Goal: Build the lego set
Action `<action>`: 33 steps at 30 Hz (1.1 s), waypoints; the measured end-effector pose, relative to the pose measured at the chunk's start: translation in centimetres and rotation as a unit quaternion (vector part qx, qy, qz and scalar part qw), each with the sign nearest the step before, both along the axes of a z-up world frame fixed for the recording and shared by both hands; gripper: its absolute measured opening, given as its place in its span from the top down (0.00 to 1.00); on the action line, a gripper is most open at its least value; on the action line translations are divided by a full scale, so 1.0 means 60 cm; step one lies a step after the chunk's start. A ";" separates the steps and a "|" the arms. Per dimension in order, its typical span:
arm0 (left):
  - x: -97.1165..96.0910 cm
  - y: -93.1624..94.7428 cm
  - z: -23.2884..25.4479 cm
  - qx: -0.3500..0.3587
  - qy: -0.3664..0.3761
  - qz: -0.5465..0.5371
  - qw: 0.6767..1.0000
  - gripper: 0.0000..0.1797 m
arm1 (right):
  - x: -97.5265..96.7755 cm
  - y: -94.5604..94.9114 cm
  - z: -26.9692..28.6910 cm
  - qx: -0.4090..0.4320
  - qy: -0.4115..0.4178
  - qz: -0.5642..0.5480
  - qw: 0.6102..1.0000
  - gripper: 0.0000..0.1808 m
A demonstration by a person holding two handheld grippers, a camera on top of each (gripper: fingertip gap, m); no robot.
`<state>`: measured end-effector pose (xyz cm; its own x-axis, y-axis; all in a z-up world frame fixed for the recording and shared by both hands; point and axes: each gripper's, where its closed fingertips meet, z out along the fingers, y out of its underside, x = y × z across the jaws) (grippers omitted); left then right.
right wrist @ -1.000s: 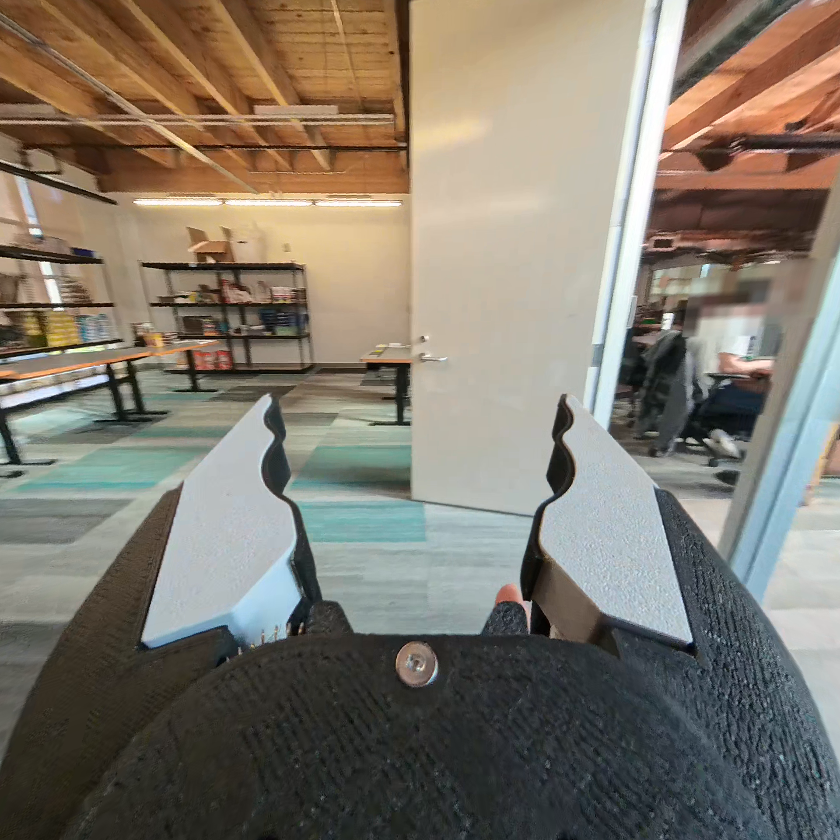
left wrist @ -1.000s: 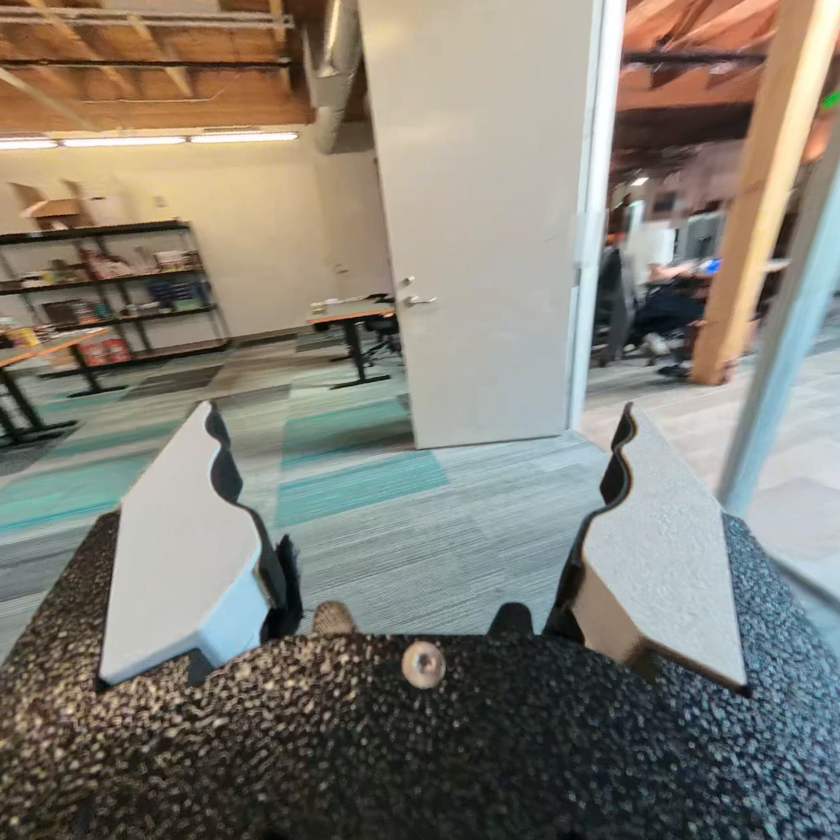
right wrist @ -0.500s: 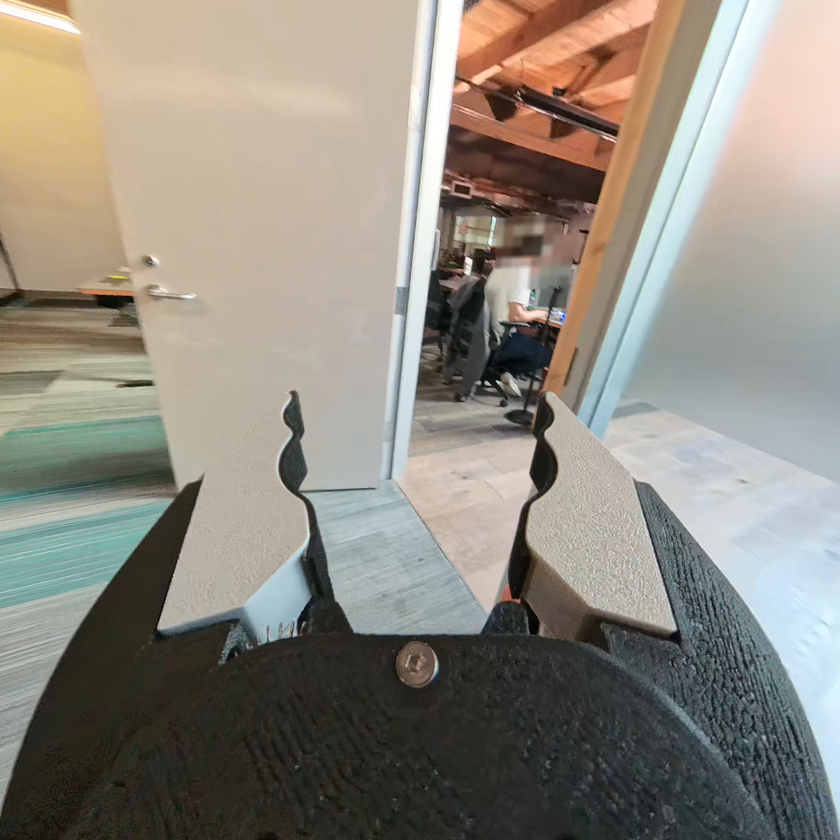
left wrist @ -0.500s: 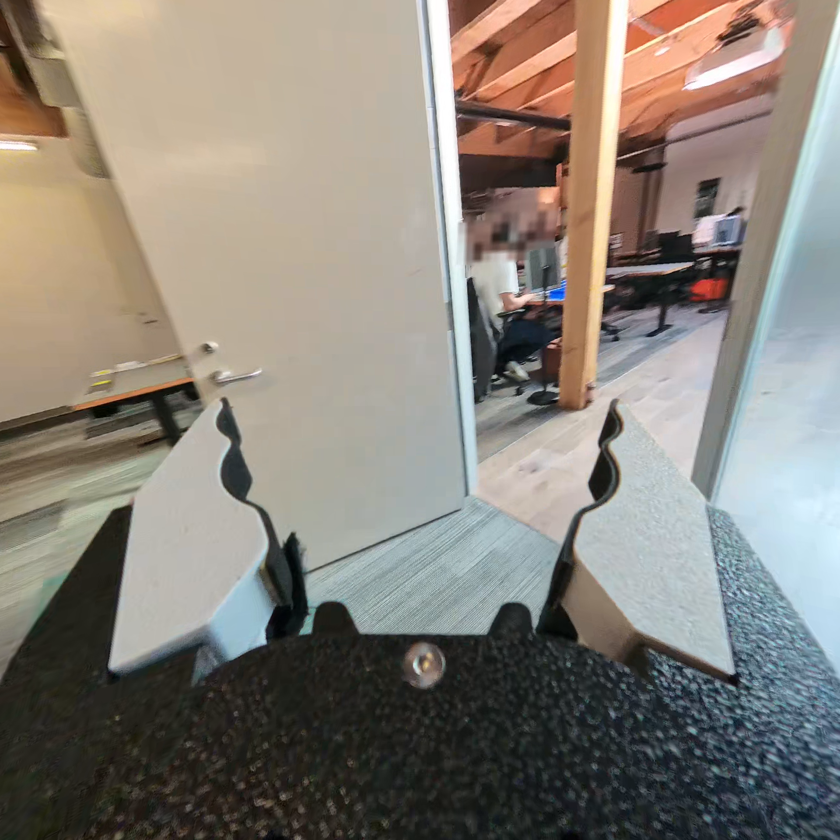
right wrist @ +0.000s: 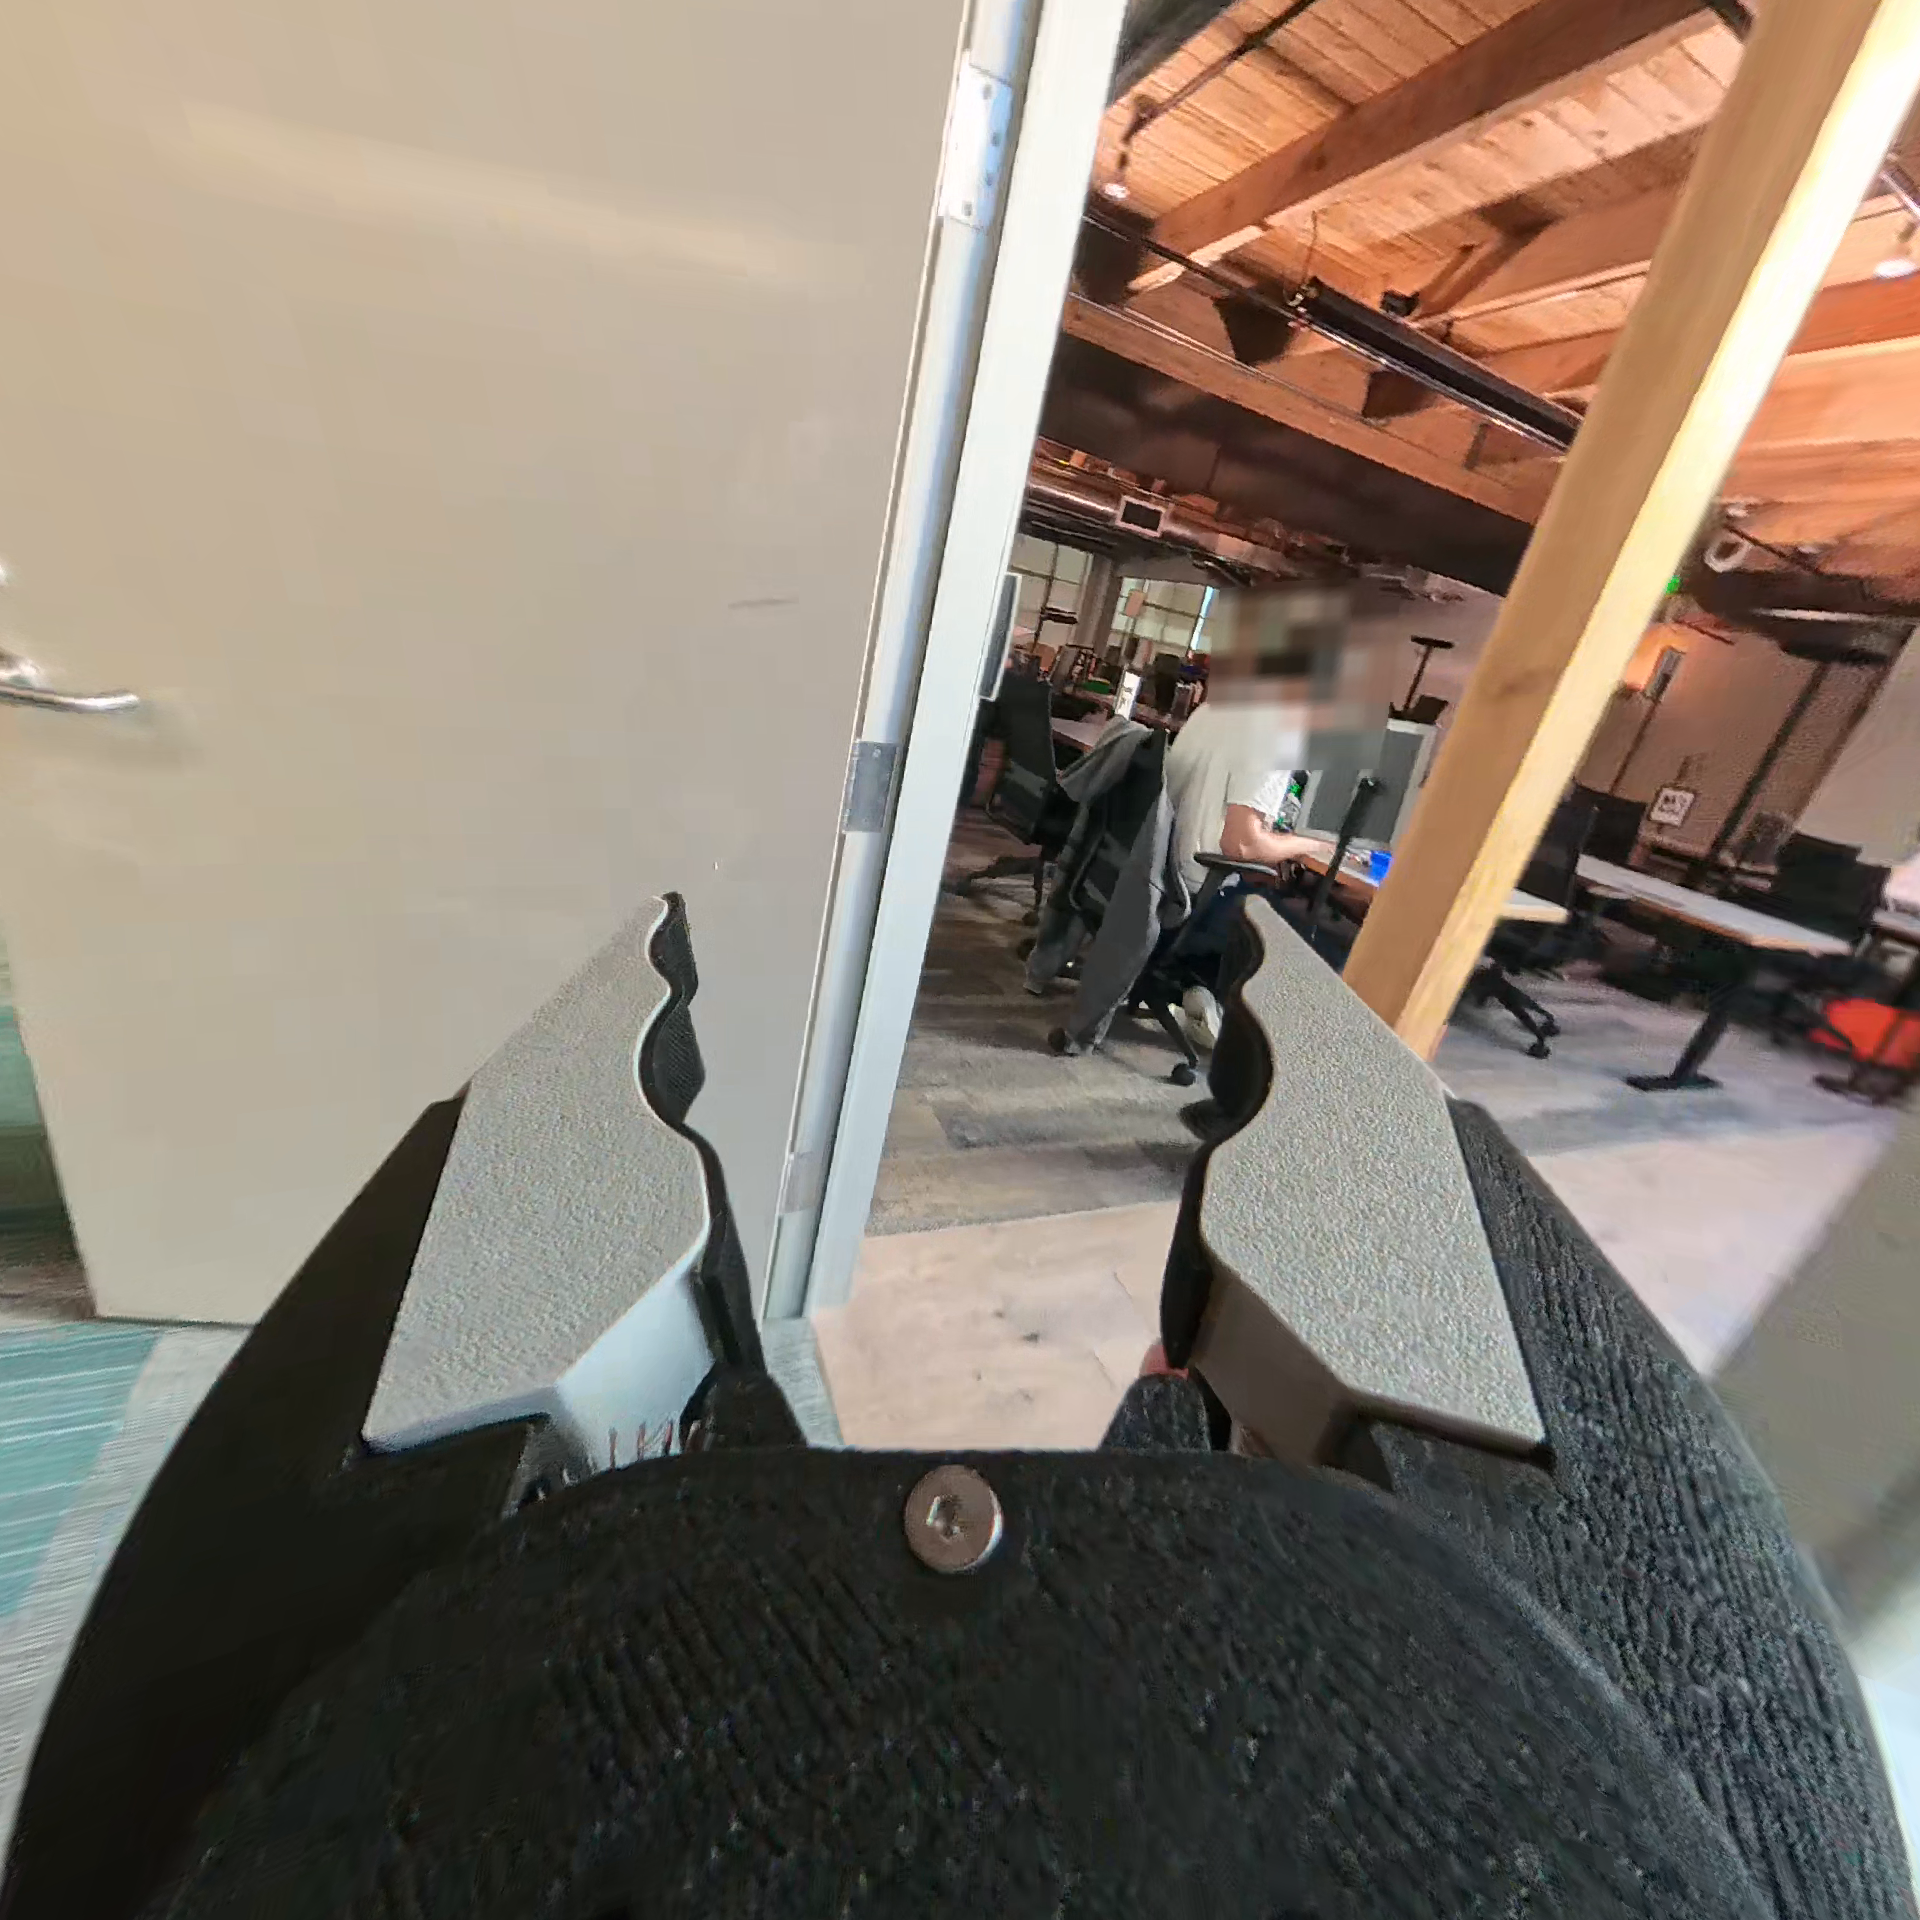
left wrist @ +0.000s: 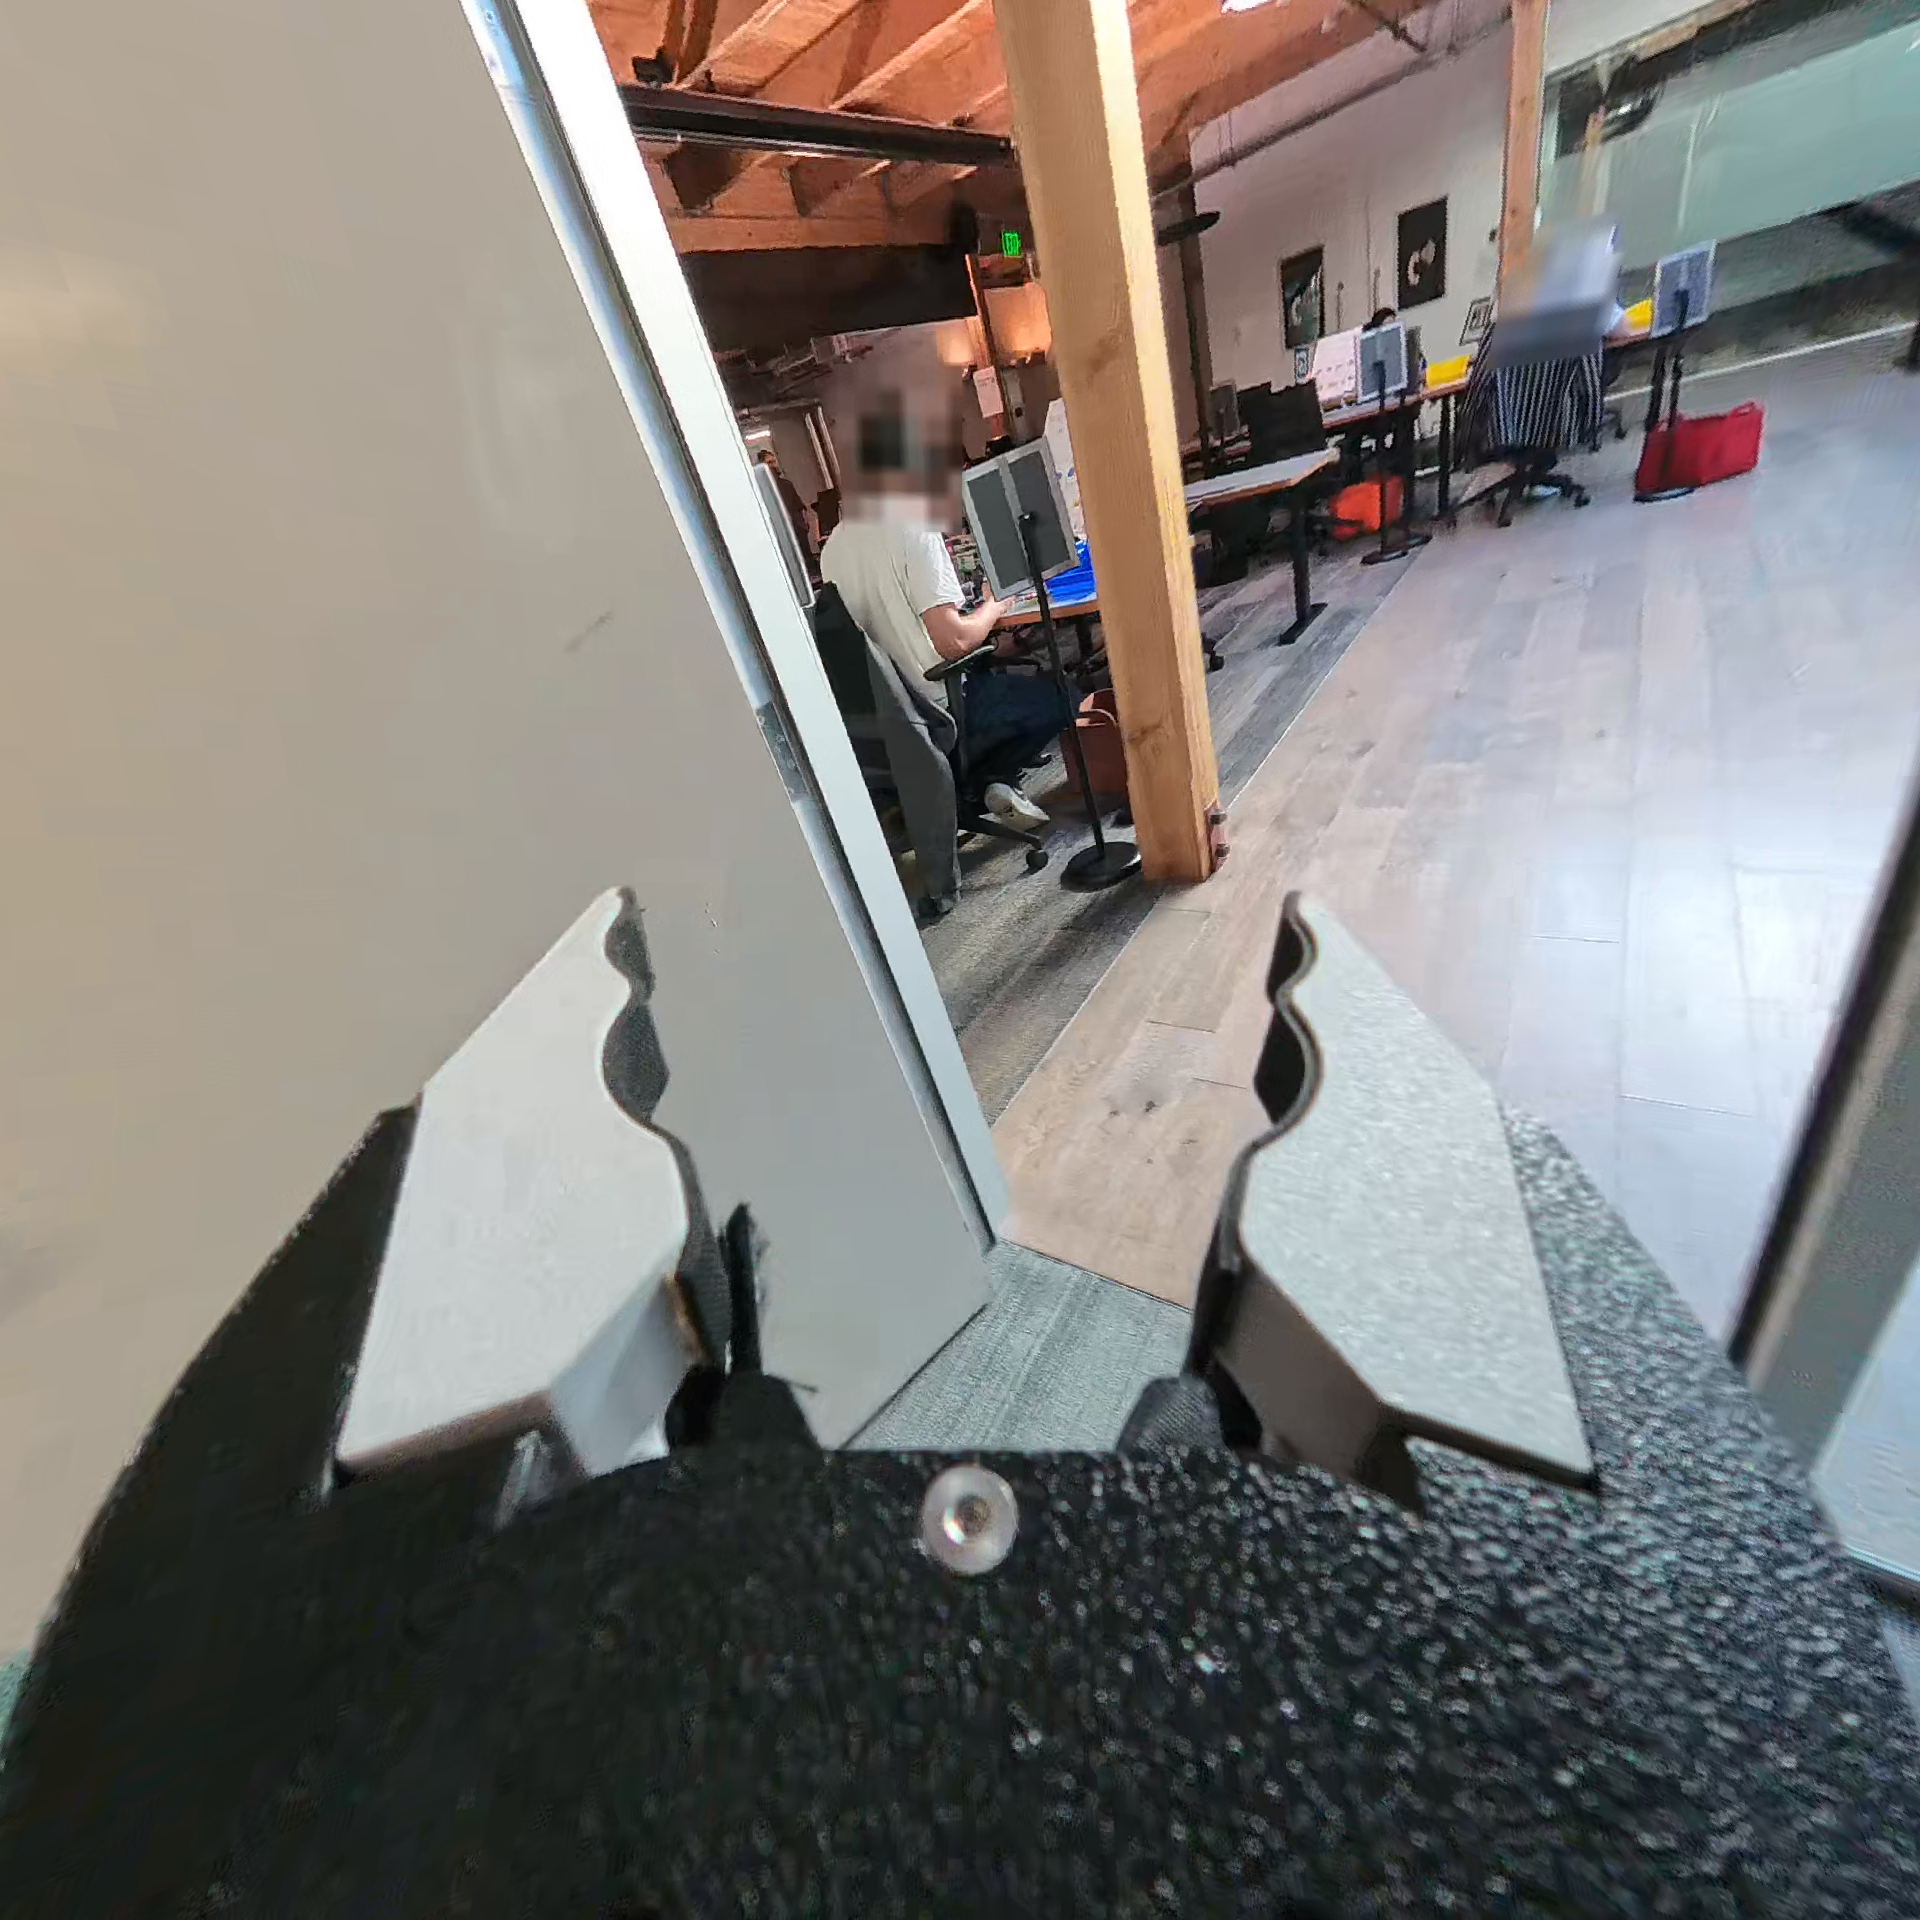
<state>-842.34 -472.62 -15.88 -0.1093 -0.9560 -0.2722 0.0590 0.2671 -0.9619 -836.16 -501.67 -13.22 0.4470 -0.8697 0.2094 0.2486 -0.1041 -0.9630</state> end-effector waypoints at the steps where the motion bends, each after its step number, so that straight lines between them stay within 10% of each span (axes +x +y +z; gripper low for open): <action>1: 0.054 0.009 -0.010 0.005 0.004 0.006 1.000 0.34 | 0.056 0.012 -0.003 -0.013 -0.004 0.008 1.000 0.45; 11: 0.750 -0.152 -0.005 -0.028 0.045 -0.188 0.981 0.29 | 0.627 -0.072 -0.037 -0.014 0.059 -0.073 0.995 0.44; 21: 1.272 -0.610 -0.045 -0.018 0.079 -0.431 0.899 0.24 | 0.923 -0.509 -0.132 0.094 0.086 -0.379 0.917 0.44; 33: 1.926 -0.884 0.004 -0.078 0.053 -0.370 0.924 0.12 | 1.563 -0.905 0.009 0.057 0.006 -0.402 0.914 0.39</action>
